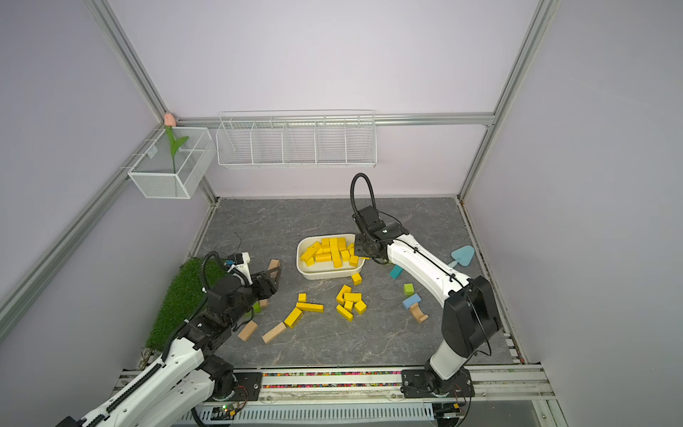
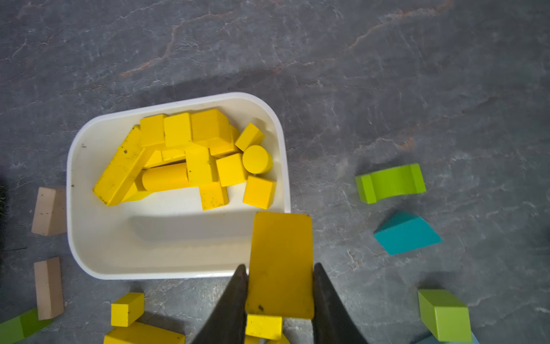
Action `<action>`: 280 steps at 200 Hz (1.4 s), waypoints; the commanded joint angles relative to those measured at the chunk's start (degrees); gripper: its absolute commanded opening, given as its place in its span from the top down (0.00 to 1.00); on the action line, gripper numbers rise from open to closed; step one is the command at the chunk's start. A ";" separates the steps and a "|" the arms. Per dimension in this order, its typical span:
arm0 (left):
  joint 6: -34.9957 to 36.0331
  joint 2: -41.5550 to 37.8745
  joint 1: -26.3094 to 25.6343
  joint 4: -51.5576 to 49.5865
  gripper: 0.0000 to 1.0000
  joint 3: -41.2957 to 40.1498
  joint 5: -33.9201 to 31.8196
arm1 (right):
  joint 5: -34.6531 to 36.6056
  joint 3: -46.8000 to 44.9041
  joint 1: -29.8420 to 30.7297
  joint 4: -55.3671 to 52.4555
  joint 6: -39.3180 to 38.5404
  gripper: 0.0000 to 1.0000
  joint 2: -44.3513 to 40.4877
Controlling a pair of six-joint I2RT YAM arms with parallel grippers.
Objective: Pick out the yellow building blocks
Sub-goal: Place the building block in the storage box.
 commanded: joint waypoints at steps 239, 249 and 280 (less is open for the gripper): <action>-1.40 -0.83 2.80 2.13 0.31 -2.00 3.15 | -4.99 22.29 -3.41 -3.56 -11.98 0.68 28.63; -1.53 -0.85 2.89 2.24 0.31 -1.97 3.17 | -5.46 22.65 -3.51 -3.49 -11.76 0.68 29.01; -1.52 -0.91 3.01 2.23 0.31 -2.10 3.38 | -6.54 23.32 -3.49 -3.14 -11.14 0.67 29.67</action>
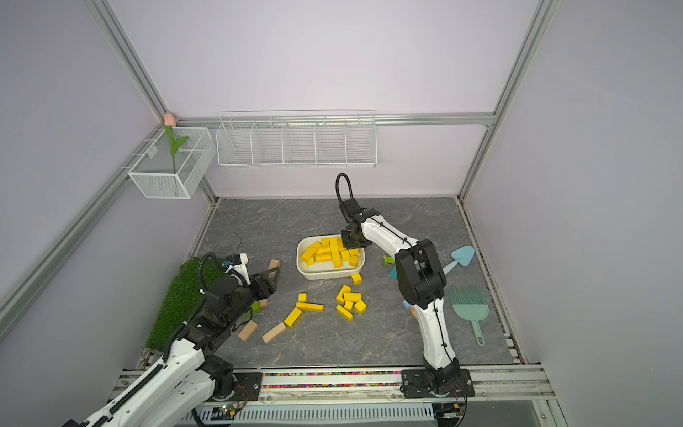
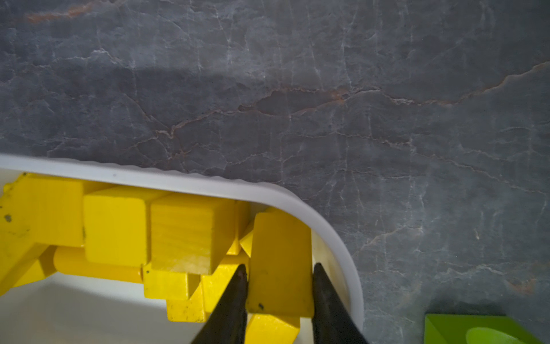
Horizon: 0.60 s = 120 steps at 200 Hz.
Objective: Pick out the yellow building blocks
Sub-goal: Place the building block in the storage box.
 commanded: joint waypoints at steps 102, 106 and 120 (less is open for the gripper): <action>-0.75 -1.17 0.90 1.00 0.31 -1.12 0.65 | -3.41 2.92 -0.89 1.41 2.33 0.65 1.19; -0.75 -1.24 0.90 0.96 0.31 -1.19 0.64 | -3.43 3.00 -0.94 1.37 2.29 0.64 1.22; -0.73 -1.25 0.98 0.87 0.31 -1.20 0.64 | -3.42 3.20 -1.02 1.19 2.27 0.61 1.30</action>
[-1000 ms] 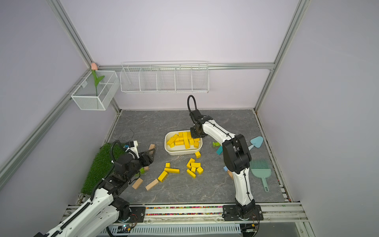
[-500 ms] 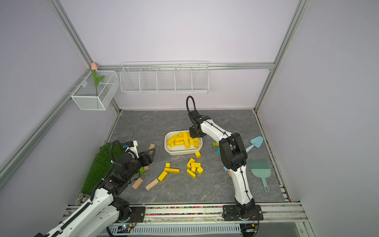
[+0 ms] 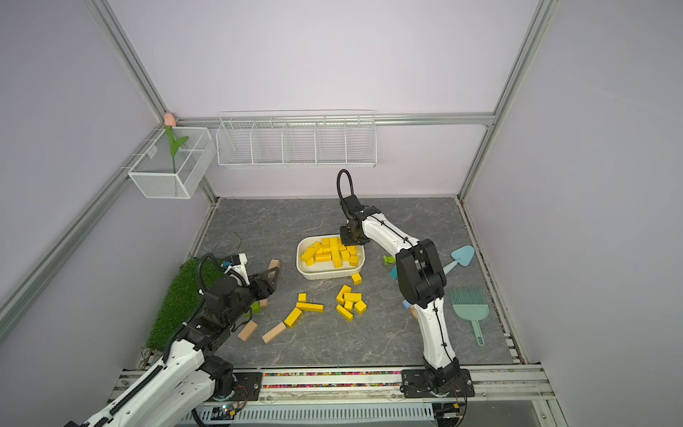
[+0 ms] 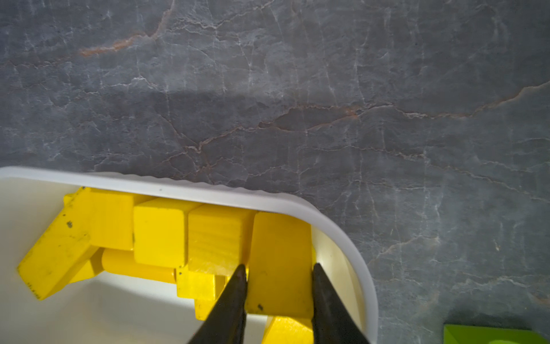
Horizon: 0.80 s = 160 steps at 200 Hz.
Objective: Pick out the yellow building blocks
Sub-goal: Place the building block in the storage box.
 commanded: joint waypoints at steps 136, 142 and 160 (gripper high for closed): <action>-0.86 0.22 0.61 0.53 0.31 -0.42 0.42 | -2.56 -8.96 -0.57 1.32 1.34 0.57 -14.85; -0.82 0.33 0.56 0.50 0.31 -0.39 0.43 | -2.62 -10.09 -0.58 1.59 1.55 0.58 -16.37; -1.03 0.28 0.69 0.30 0.31 -0.29 0.29 | -2.85 -16.01 -0.45 3.22 1.96 0.58 -21.01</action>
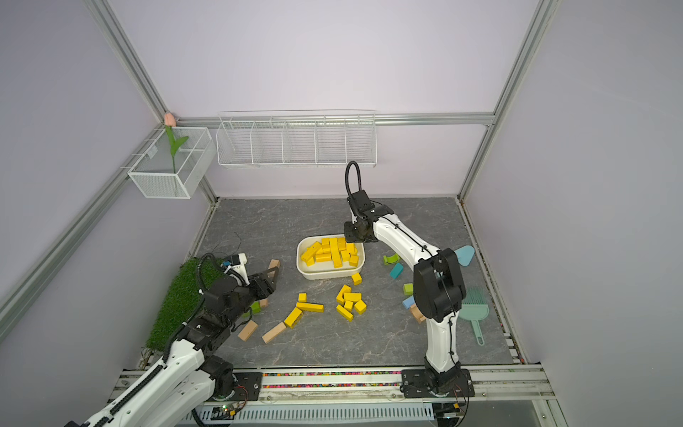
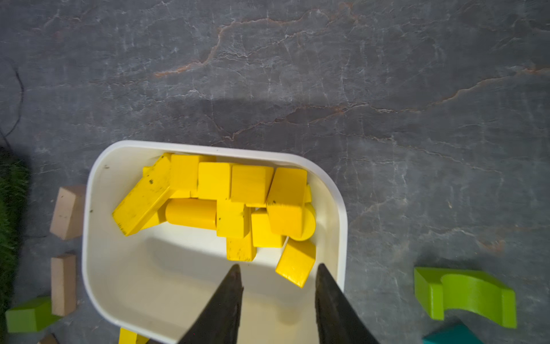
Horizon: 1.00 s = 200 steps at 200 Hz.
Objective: Pick out the yellow building blocks
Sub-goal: Place the building block in the storage box, then pick up the building block from the center of the board.
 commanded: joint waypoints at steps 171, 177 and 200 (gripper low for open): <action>-1.45 2.12 0.56 -0.38 0.33 0.84 -0.25 | 2.64 -43.60 6.61 21.34 6.06 0.58 -26.06; -1.50 2.12 0.69 -0.47 0.33 0.85 -0.39 | 3.06 -44.49 6.63 21.98 6.27 0.58 -26.87; -1.53 2.44 0.63 -0.38 0.32 1.27 -0.11 | 4.05 -48.04 6.64 24.66 7.34 0.58 -28.76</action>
